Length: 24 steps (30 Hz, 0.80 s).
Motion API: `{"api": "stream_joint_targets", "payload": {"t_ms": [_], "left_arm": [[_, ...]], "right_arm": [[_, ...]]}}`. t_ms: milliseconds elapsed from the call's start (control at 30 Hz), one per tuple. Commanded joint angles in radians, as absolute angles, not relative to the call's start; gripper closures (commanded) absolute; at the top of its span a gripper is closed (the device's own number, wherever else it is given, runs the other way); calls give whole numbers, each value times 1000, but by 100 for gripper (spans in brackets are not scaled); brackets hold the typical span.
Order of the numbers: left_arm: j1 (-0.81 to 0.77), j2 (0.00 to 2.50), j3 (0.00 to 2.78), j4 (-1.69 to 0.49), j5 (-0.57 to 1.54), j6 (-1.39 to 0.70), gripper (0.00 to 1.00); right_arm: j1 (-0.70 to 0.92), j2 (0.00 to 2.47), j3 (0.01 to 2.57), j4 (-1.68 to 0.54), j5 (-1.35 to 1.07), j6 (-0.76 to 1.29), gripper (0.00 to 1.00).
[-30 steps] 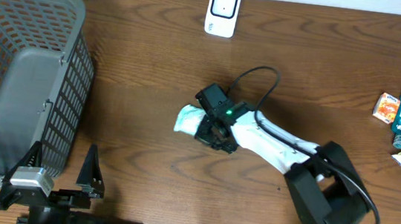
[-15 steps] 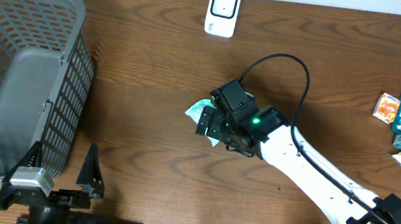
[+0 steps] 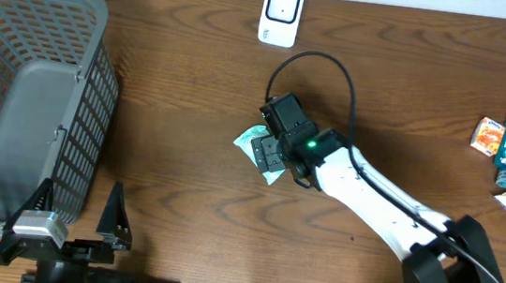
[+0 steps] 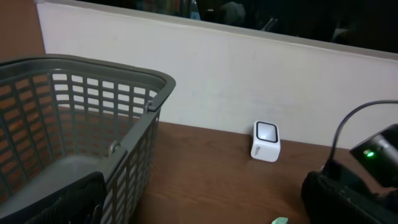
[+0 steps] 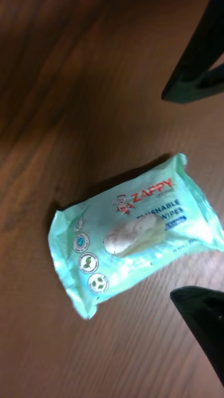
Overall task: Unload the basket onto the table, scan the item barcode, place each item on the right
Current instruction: 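Lower the right gripper and grasp the wipes pack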
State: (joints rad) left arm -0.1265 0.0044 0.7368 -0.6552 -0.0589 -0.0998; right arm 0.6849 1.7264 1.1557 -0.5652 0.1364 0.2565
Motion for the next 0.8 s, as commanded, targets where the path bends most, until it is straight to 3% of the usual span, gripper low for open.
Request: {"api": "stream_joint_targets", "payload": {"t_ms": [0,233,400,433,600,767], "left_arm": [[-131,2,737,-655,-64,-84,2],[-131,2,737,-655,-65,-84,2],[-131,2,737,-655,-65,-84,2],[-131,2,737,-655,-64,-84,2],[-131,2,737,-655,-64,-84,2],[-131,2,737,-655,-64,-84,2]], "right_arm": [[709,1786,1156,-545,152,13,14],[801,1853,1156,-504,282,-69,12],[806,1903,1156,-446,364,-68,18],[806,1921,1156,-437,380,-68,28],[806,1955,1156,-435,378,-51,60],[806,1992,1156,-440,371,-15,63]]}}
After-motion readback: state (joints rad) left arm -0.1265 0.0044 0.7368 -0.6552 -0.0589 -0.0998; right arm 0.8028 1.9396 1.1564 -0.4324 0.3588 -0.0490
